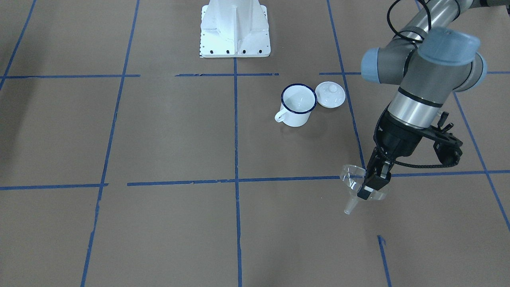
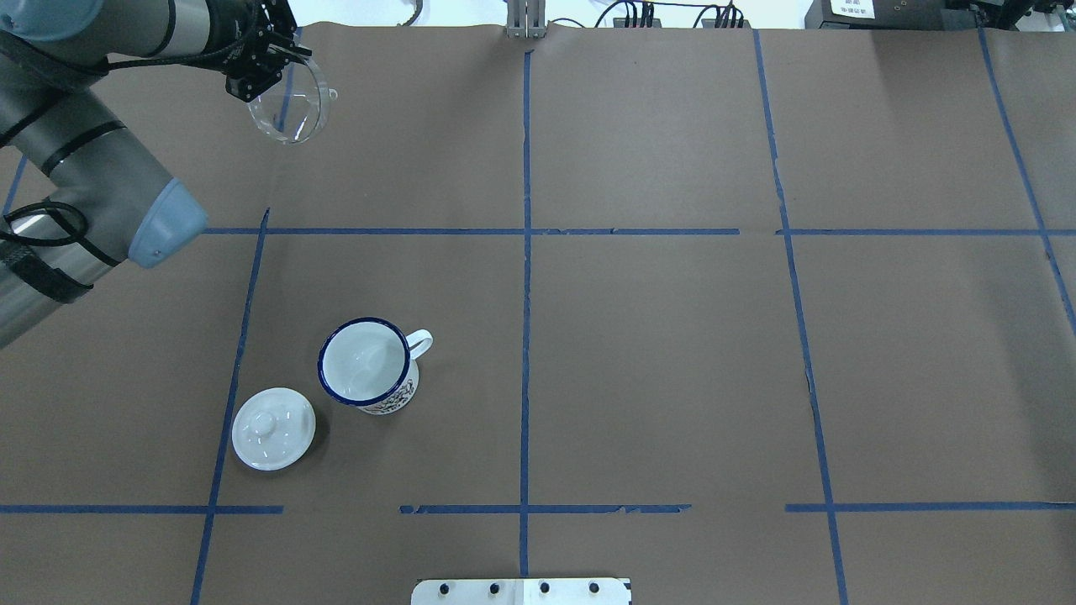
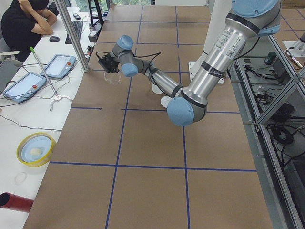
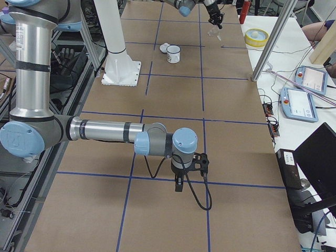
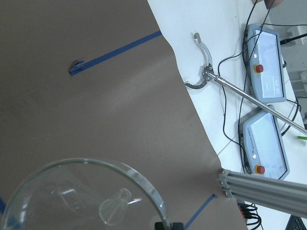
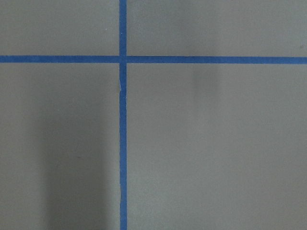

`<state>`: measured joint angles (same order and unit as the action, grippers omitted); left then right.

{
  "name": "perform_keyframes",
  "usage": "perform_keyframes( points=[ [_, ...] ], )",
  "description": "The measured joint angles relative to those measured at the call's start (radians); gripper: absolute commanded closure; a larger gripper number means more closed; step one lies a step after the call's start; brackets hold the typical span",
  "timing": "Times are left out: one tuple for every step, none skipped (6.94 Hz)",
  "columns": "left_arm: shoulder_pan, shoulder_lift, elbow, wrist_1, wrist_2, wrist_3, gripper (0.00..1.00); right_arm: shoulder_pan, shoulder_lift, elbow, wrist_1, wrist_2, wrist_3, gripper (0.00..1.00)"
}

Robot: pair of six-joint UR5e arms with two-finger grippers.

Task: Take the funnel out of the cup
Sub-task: 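Lift the funnel out of the mug and carry it farther from the robot, then set the funnel down on the table and open the left gripper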

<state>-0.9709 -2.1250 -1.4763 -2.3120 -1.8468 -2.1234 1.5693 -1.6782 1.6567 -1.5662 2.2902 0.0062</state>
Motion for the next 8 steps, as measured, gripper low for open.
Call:
perform_keyframes(
  points=[
    [0.021, 0.004, 0.08, -0.114, 0.057, -0.021, 1.0, 0.0, 0.0, 0.0, 0.0, 0.0, 0.0, 0.0],
    [0.052, 0.006, 0.129, -0.179, 0.112, -0.032, 1.0, 0.0, 0.0, 0.0, 0.0, 0.0, 0.0, 0.0],
    [0.073, 0.005, 0.166, -0.241, 0.14, -0.036, 1.0, 0.0, 0.0, 0.0, 0.0, 0.0, 0.0, 0.0],
    [0.092, 0.005, 0.201, -0.3, 0.161, -0.038, 1.0, 0.0, 0.0, 0.0, 0.0, 0.0, 0.0, 0.0],
    [0.115, 0.003, 0.225, -0.345, 0.191, -0.04, 1.0, 0.0, 0.0, 0.0, 0.0, 0.0, 0.0, 0.0],
    [0.135, 0.0, 0.242, -0.38, 0.215, -0.044, 0.94, 0.0, 0.0, 0.0, 0.0, 0.0, 0.0, 0.0],
    [0.143, -0.003, 0.255, -0.411, 0.225, -0.045, 0.43, 0.0, 0.0, 0.0, 0.0, 0.0, 0.0, 0.0],
    [0.148, -0.005, 0.274, -0.443, 0.229, -0.045, 0.0, 0.0, 0.0, 0.0, 0.0, 0.0, 0.0, 0.0]
  ],
)
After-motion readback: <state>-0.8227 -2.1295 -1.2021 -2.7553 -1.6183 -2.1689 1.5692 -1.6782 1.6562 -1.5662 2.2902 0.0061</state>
